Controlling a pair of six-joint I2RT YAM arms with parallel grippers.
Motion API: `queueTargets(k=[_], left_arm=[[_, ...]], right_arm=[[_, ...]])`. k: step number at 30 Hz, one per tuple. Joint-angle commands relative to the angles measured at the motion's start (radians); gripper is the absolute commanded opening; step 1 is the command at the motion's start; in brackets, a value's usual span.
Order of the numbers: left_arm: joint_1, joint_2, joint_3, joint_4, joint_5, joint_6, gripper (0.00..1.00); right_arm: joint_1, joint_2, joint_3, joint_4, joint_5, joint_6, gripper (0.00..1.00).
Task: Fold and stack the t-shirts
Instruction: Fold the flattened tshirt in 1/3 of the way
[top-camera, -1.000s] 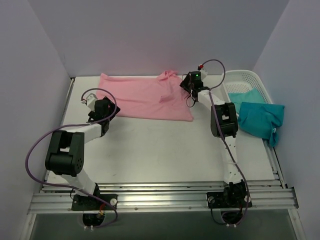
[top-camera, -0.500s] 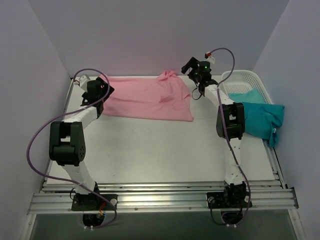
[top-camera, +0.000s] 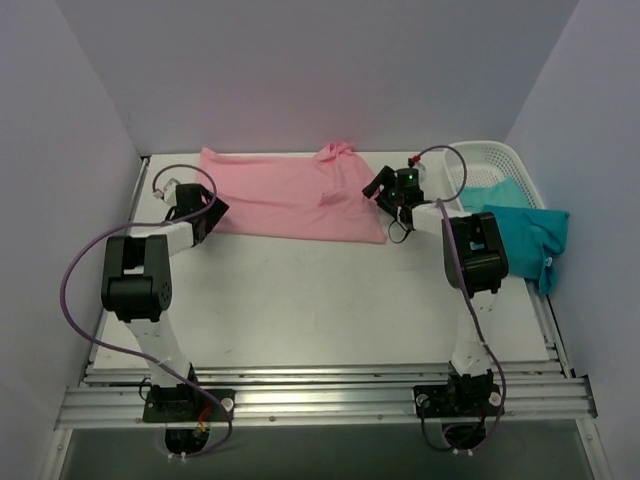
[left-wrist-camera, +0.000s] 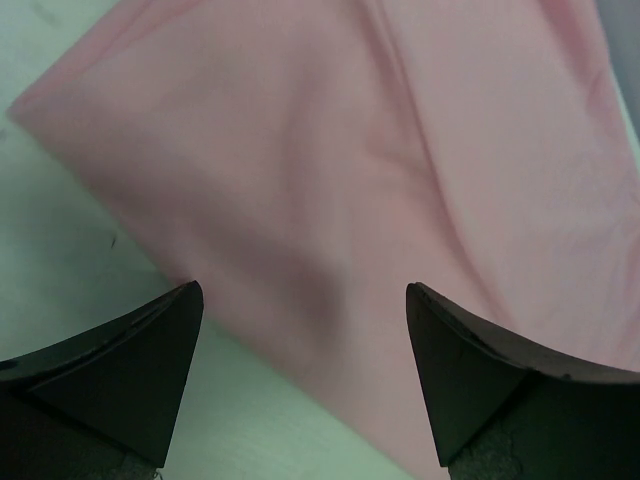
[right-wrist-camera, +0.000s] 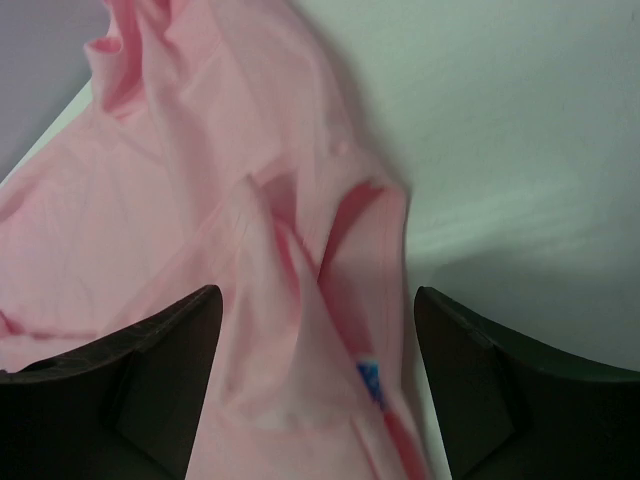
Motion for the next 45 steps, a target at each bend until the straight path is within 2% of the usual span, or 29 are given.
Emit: queueTargets(k=[1,5,7,11,16,21,25,29,38,45], left_arm=[[-0.023,-0.185,-0.102,0.03,-0.016,-0.065,0.91],[-0.04,-0.343,-0.282,-0.001,-0.134,-0.119,0.91],[-0.052,-0.432,-0.319,-0.054,-0.183,-0.142,0.91],[-0.08,-0.502,-0.379,-0.099,-0.277,-0.175,0.91],[-0.056,-0.467,-0.387,-0.122,-0.272,-0.208,0.91],[-0.033,-0.427,-0.377,-0.11,-0.256,-0.208,0.91],[0.006,-0.369,-0.367,-0.07,-0.193,-0.2,0.91],[0.084,-0.301,-0.354,-0.029,-0.115,-0.206,0.9],[0.109,-0.226,-0.325,0.023,-0.073,-0.215,0.89],[0.121,-0.2,-0.295,0.023,-0.068,-0.229,0.88]], right_arm=[[0.026,-0.27,-0.172,0.079,0.059,0.043,0.74],[0.058,-0.421,-0.334,-0.006,0.183,0.028,0.77],[0.078,-0.5,-0.391,-0.033,0.235,0.035,0.77],[0.095,-0.593,-0.528,-0.057,0.288,0.066,0.79],[0.131,-0.608,-0.554,-0.111,0.312,0.083,0.78],[0.151,-0.604,-0.591,-0.093,0.302,0.097,0.78],[0.151,-0.582,-0.594,-0.085,0.291,0.098,0.78],[0.155,-0.536,-0.585,-0.079,0.286,0.097,0.78],[0.156,-0.387,-0.539,-0.032,0.254,0.097,0.78],[0.156,-0.331,-0.493,-0.024,0.239,0.092,0.78]])
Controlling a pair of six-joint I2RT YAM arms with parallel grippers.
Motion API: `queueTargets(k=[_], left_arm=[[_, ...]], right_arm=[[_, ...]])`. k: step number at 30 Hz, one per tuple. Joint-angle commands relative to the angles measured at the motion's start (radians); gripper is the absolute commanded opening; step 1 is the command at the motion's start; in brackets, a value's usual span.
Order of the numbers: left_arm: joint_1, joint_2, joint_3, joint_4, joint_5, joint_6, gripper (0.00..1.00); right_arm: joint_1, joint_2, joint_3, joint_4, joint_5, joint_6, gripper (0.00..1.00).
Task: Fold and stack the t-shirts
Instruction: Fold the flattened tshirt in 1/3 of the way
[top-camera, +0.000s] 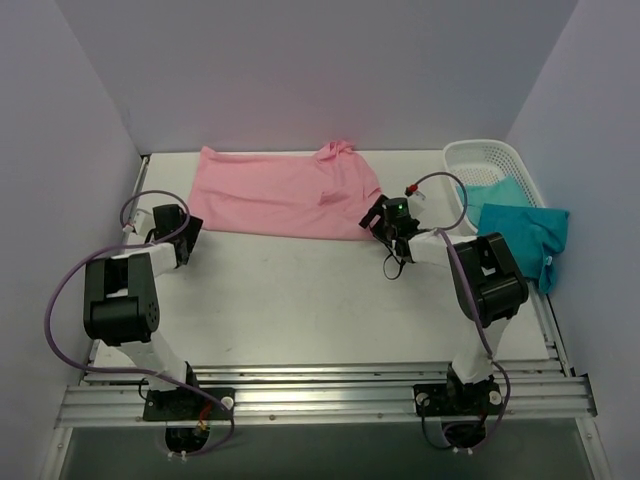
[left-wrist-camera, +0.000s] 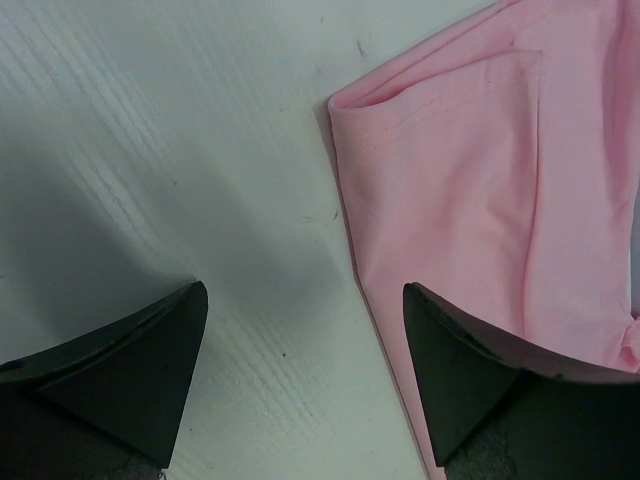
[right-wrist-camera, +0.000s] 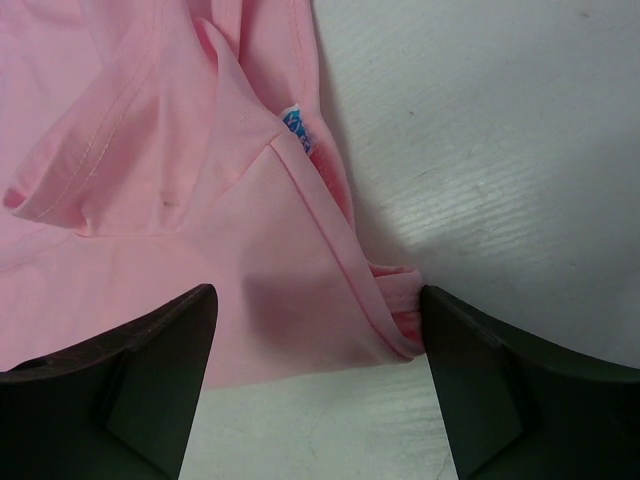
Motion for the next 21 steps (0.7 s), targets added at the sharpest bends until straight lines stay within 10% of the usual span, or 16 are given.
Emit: queueTargets(k=[1,21], left_arm=[[0.013,0.035,0.045,0.005,0.017,-0.016,0.88],[0.056,0.281,0.277,-0.021,0.137,-0.082,0.82]], right_arm=[[0.005,0.044,0.023,-0.036,-0.013,0.003,0.78],[-0.001,0.121,0.068,-0.001,-0.05,-0.01,0.76]])
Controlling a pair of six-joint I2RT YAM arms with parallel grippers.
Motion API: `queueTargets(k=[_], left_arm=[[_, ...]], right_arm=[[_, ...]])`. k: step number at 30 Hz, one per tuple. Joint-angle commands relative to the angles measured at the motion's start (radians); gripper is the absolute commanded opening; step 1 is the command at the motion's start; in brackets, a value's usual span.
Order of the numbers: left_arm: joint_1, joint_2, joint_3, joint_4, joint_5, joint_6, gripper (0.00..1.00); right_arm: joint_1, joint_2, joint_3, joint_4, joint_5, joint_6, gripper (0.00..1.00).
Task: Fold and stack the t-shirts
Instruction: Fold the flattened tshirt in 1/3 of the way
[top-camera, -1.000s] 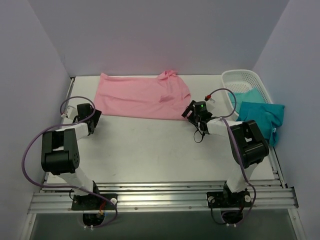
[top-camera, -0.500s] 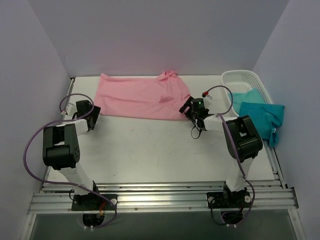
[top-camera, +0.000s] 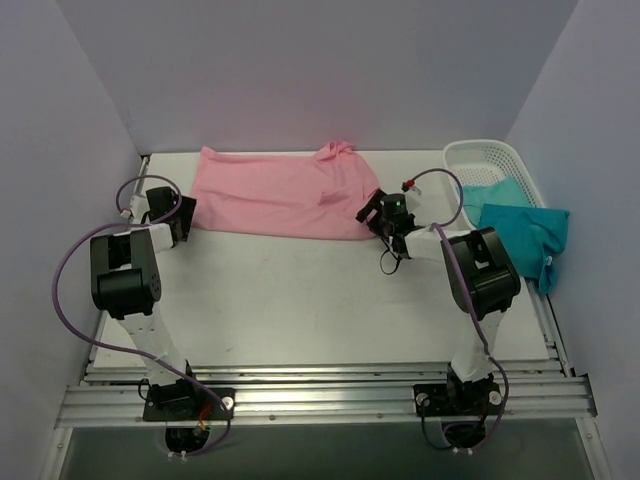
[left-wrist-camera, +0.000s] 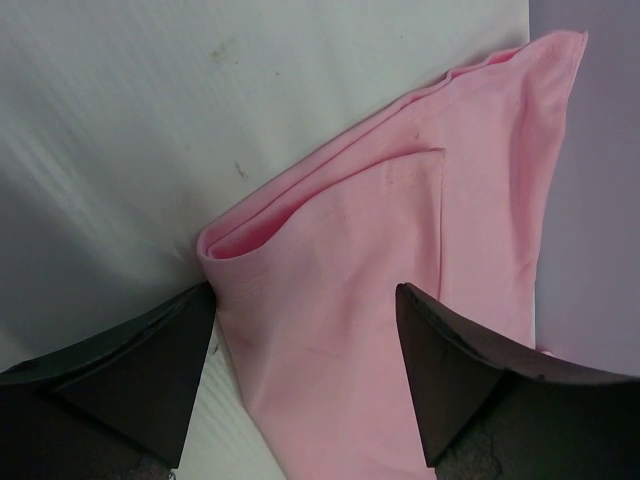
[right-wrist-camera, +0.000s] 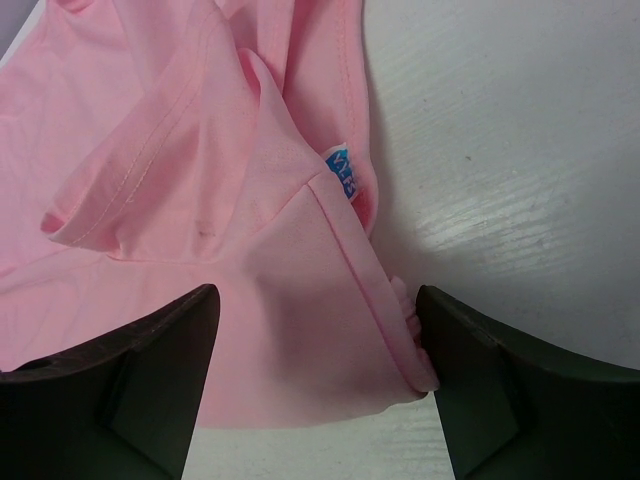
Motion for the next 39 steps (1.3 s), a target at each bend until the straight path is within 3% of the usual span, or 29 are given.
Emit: queueTargets(k=[1,3,7,8,10,11,12,24,32,39], left_arm=[[0.003,0.062,0.039,-0.074,0.039,-0.006,0.82],[0.004,0.077,0.048,-0.069,0.045,-0.007,0.77],[0.003,0.092,0.056,-0.052,0.071,-0.014,0.5],[0.003,0.095,0.057,-0.048,0.074,-0.014,0.35],[0.003,0.1,0.062,-0.043,0.085,-0.012,0.22],[0.003,0.104,0.066,-0.045,0.088,-0.012,0.09],[0.004,0.108,0.069,-0.043,0.091,-0.012,0.05],[0.003,0.028,-0.018,-0.022,0.104,0.002,0.02],[-0.023,-0.199,-0.237,0.007,0.11,0.008,0.02],[-0.055,-0.441,-0.42,-0.023,0.142,0.005,0.02]], right_arm=[[-0.003,0.05,0.008,-0.072,-0.021,-0.005,0.76],[-0.006,0.056,0.011,-0.069,-0.027,-0.007,0.75],[-0.01,0.061,0.008,-0.057,-0.035,-0.011,0.71],[-0.012,0.063,0.008,-0.052,-0.038,-0.013,0.62],[-0.015,0.067,0.005,-0.038,-0.056,-0.017,0.35],[-0.018,0.07,0.006,-0.037,-0.06,-0.017,0.1],[-0.018,0.072,0.009,-0.038,-0.064,-0.019,0.01],[-0.049,0.0,-0.057,-0.046,-0.053,-0.02,0.0],[-0.047,-0.129,-0.155,-0.101,-0.026,-0.007,0.0],[-0.026,-0.36,-0.274,-0.233,0.043,0.009,0.0]])
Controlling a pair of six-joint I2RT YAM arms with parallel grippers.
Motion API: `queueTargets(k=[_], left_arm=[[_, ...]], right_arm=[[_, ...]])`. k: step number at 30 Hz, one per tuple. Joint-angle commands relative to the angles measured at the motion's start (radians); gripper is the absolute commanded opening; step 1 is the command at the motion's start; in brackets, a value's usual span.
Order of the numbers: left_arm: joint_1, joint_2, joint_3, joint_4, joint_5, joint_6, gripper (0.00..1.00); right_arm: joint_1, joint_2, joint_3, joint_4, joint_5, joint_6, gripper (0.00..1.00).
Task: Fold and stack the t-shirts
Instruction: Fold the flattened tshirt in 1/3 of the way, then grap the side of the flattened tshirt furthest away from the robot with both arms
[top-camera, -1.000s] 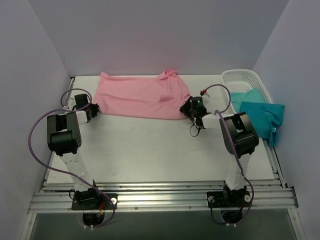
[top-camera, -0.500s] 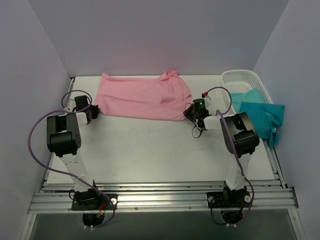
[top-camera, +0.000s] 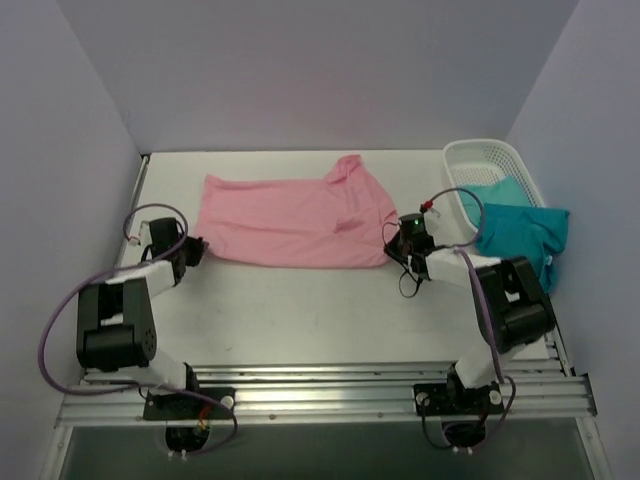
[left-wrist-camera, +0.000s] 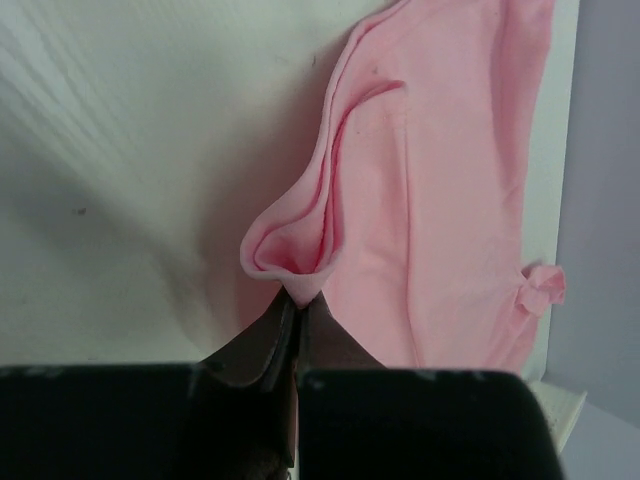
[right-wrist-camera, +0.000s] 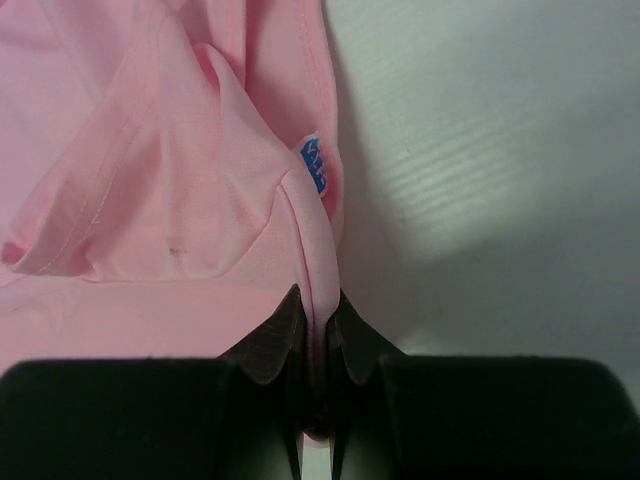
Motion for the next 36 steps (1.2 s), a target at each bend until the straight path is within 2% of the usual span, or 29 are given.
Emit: queueTargets(k=[1,3,7,8,10,11,12,13,15,16,17,18,19,20,25,28,31,32,33,36], left_arm=[[-0.019,-0.166,-0.062,-0.024,0.027,0.012,0.02],[-0.042,-0.24,-0.105,-0.062,0.012,0.014,0.02],[-0.099,-0.495,-0.14,-0.277,-0.083,0.023,0.02],[-0.147,-0.542,-0.152,-0.305,-0.095,0.021,0.02],[-0.163,-0.667,-0.191,-0.367,-0.118,0.015,0.02],[-0.165,-0.708,-0.201,-0.391,-0.118,0.014,0.02],[-0.166,-0.741,-0.211,-0.412,-0.115,0.014,0.03],[-0.168,-0.799,-0.223,-0.456,-0.112,0.018,0.09],[-0.168,-0.849,-0.232,-0.495,-0.095,0.027,0.22],[-0.168,-0.883,-0.237,-0.522,-0.073,0.038,0.33],[-0.168,-0.898,-0.235,-0.539,-0.062,0.043,0.62],[-0.168,-0.912,-0.231,-0.576,-0.052,0.053,0.73],[-0.168,-0.939,-0.214,-0.599,-0.052,0.058,0.89],[-0.168,-0.953,-0.206,-0.619,-0.052,0.061,0.96],[-0.168,-1.031,-0.145,-0.696,-0.032,0.063,0.94],[-0.168,-1.029,-0.114,-0.669,-0.057,0.06,0.94],[-0.165,-0.946,-0.106,-0.539,-0.089,0.069,0.94],[-0.157,-0.911,-0.103,-0.49,-0.066,0.076,0.94],[-0.154,-0.833,-0.091,-0.402,-0.059,0.089,0.94],[-0.149,-0.664,-0.029,-0.281,-0.062,0.116,0.94]], right_arm=[[0.017,-0.168,-0.053,-0.119,0.077,0.011,0.0],[0.023,-0.272,-0.085,-0.171,0.091,0.014,0.0],[0.029,-0.457,-0.152,-0.305,0.122,0.021,0.0],[0.031,-0.489,-0.16,-0.326,0.137,0.021,0.0],[0.034,-0.583,-0.176,-0.389,0.15,0.027,0.0],[0.034,-0.607,-0.18,-0.408,0.154,0.03,0.03],[0.035,-0.65,-0.183,-0.419,0.159,0.033,0.09],[0.037,-0.67,-0.189,-0.452,0.162,0.036,0.33],[0.04,-0.724,-0.2,-0.495,0.163,0.047,0.64],[0.04,-0.742,-0.203,-0.524,0.165,0.051,0.85],[0.044,-0.777,-0.208,-0.538,0.17,0.059,0.93],[0.046,-0.794,-0.206,-0.552,0.176,0.062,0.99],[0.047,-0.811,-0.205,-0.573,0.18,0.062,1.0],[0.047,-0.842,-0.203,-0.584,0.183,0.062,1.0],[0.047,-0.868,-0.151,-0.609,0.217,0.048,1.0],[0.047,-0.813,-0.117,-0.522,0.182,0.025,1.0],[0.049,-0.669,-0.049,-0.388,0.125,-0.001,1.0],[0.049,-0.569,-0.021,-0.365,0.116,-0.008,1.0],[0.049,-0.517,0.014,-0.329,0.105,-0.016,0.99],[0.05,-0.307,0.172,-0.282,0.073,-0.038,0.98]])
